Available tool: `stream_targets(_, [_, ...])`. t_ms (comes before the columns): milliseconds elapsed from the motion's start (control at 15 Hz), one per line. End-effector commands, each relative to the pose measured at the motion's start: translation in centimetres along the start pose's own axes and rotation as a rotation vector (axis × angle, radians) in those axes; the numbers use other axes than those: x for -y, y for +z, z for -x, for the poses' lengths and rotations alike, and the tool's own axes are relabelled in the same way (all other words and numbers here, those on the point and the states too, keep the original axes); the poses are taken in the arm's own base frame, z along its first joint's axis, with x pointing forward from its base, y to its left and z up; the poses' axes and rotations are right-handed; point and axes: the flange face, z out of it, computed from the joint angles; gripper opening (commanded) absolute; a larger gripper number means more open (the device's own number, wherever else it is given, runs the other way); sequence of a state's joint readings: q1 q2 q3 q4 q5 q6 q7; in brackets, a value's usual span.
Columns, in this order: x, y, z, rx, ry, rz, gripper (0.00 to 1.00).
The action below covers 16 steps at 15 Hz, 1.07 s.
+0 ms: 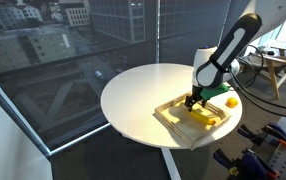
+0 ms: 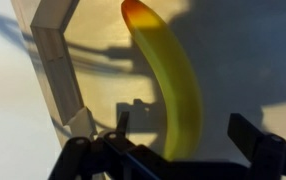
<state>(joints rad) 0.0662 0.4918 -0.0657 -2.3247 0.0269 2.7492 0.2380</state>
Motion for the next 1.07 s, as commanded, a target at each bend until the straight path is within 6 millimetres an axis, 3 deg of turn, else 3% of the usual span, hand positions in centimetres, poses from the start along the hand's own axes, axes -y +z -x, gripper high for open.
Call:
stream_targets(0, [0.3,0.3,-0.4,-0.026,0.025,-0.006,1.00])
stream_targets(1000, [0.5,2.1,0.1,-0.021,0.017,-0.002,1.00])
